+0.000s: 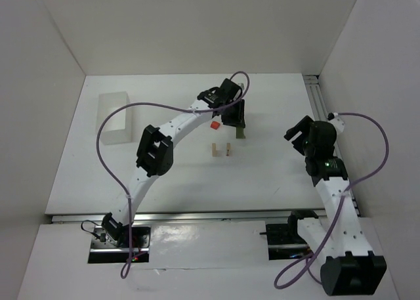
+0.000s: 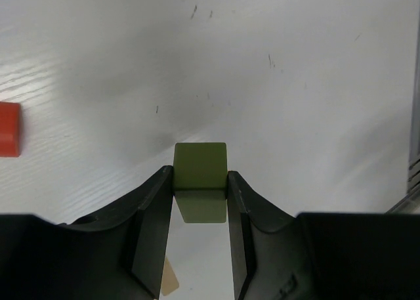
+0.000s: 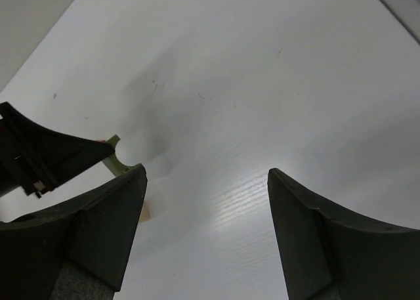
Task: Build the wood block tower
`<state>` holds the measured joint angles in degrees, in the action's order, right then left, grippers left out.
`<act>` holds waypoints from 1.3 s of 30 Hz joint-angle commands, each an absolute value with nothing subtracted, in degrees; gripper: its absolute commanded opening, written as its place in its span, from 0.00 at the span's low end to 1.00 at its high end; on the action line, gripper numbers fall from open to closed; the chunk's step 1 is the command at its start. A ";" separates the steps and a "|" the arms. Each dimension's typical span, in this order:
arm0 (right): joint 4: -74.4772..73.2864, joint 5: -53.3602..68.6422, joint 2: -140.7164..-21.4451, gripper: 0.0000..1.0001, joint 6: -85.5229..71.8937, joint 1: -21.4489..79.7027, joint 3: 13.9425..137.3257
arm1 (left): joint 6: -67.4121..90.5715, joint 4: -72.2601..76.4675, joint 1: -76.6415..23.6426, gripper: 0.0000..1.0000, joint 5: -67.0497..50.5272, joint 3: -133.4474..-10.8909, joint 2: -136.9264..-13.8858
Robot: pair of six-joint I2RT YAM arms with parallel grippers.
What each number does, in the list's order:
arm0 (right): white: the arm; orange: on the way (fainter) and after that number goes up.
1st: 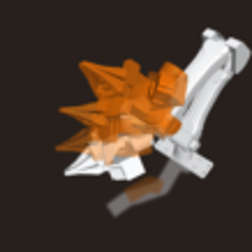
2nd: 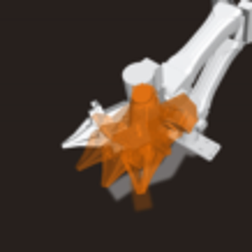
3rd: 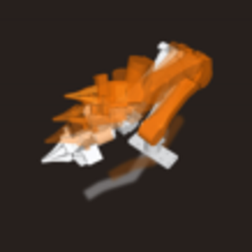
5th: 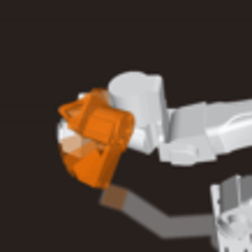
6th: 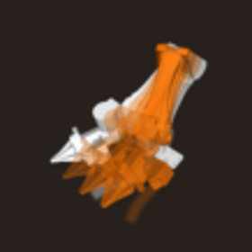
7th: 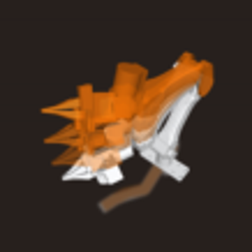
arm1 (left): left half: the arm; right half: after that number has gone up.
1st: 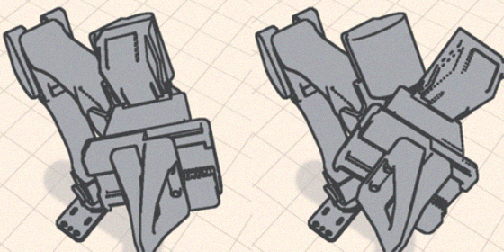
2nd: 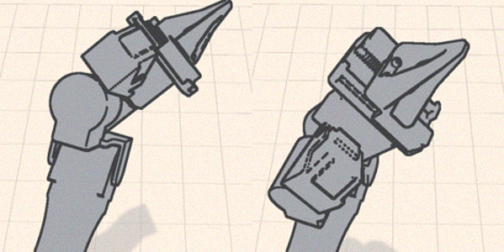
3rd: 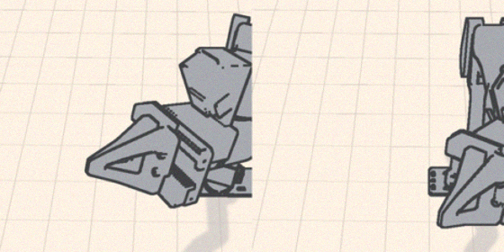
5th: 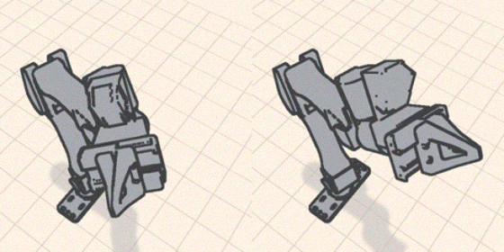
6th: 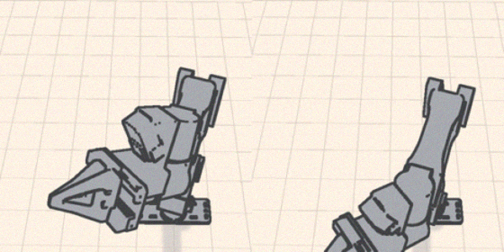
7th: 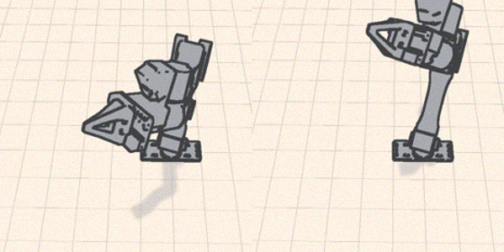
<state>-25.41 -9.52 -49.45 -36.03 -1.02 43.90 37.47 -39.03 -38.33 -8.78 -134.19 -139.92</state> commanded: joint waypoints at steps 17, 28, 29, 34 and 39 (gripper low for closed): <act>-37.62 -13.18 -39.20 0.82 -39.10 -1.23 42.36 | 20.48 -39.02 -48.78 0.00 -4.39 -140.01 -145.37; -37.62 -13.18 -39.20 0.82 -40.17 -1.23 42.36 | 18.63 -40.69 -49.92 0.37 -5.45 -140.01 -145.90; -37.62 -13.18 -39.20 0.82 -40.17 -1.23 42.89 | 18.63 -40.69 -49.92 0.43 -6.06 -140.01 -145.90; -38.23 -13.71 -39.20 0.82 -40.17 -1.23 43.51 | 18.63 -39.64 -49.92 0.56 -7.56 -140.01 -146.42; -38.76 -13.71 -38.67 0.82 -40.17 -1.23 44.12 | 19.16 -38.58 -50.97 0.57 -8.17 -140.01 -146.95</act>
